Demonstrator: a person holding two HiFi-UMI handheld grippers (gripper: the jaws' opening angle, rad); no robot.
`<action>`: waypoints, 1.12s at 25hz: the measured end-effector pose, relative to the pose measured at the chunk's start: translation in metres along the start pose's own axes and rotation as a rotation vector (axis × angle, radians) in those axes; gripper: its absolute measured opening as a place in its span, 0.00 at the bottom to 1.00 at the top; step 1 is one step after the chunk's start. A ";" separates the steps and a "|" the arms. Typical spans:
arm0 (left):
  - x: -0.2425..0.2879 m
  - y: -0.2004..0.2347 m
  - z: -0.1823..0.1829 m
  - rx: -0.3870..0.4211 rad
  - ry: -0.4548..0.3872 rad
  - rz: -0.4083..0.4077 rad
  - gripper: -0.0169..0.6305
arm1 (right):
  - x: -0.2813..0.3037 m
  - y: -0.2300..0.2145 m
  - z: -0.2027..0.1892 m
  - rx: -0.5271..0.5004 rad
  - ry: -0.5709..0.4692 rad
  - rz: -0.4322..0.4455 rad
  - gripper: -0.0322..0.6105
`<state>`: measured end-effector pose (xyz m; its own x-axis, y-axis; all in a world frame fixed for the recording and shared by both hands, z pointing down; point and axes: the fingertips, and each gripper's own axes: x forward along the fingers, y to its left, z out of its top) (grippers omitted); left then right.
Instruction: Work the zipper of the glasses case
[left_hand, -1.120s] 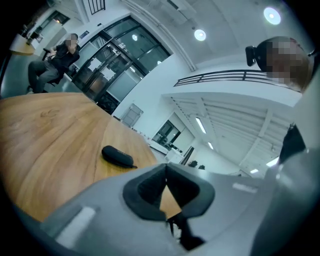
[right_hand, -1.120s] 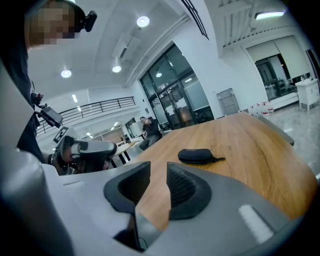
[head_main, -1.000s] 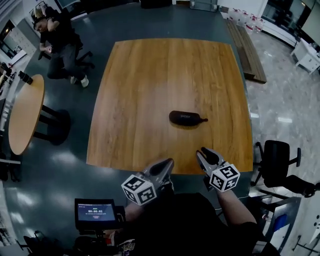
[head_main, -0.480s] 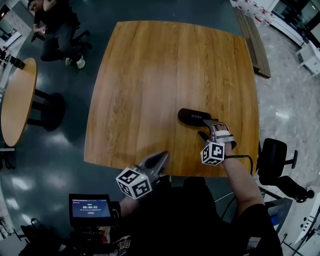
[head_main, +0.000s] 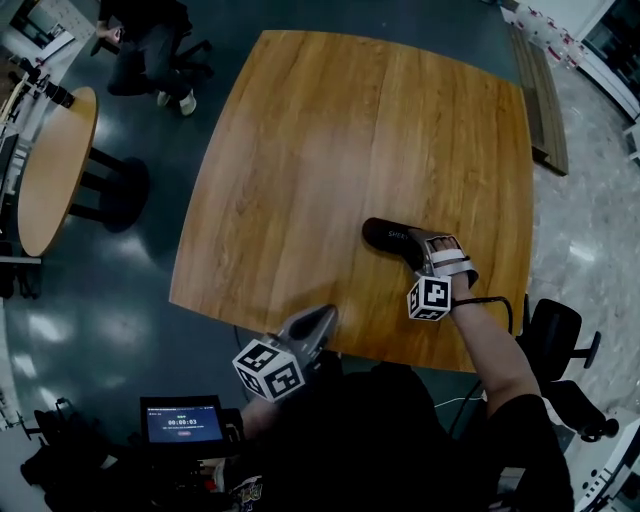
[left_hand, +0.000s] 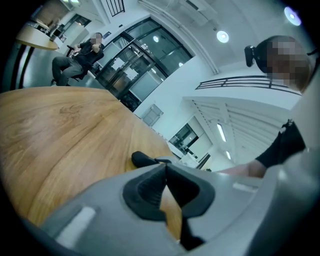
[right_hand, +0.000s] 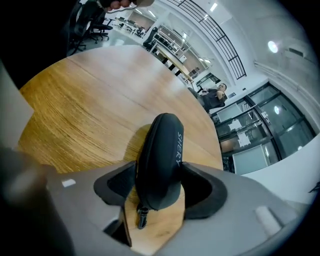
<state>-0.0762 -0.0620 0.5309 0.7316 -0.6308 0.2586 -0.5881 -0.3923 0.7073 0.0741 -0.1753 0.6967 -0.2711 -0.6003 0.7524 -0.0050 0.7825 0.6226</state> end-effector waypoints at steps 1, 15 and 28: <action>0.000 0.000 -0.002 -0.004 -0.002 0.009 0.03 | 0.001 -0.002 0.001 0.016 -0.018 0.014 0.47; 0.011 0.000 0.053 0.004 -0.163 -0.051 0.03 | -0.116 -0.097 0.063 1.637 -0.916 0.560 0.42; 0.024 -0.130 0.120 0.073 -0.164 -0.713 0.43 | -0.256 -0.094 0.145 1.574 -1.433 1.006 0.42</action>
<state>-0.0235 -0.1069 0.3664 0.8874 -0.2954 -0.3540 -0.0142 -0.7850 0.6194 0.0044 -0.0713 0.4141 -0.8974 -0.1889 -0.3987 0.2418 0.5454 -0.8026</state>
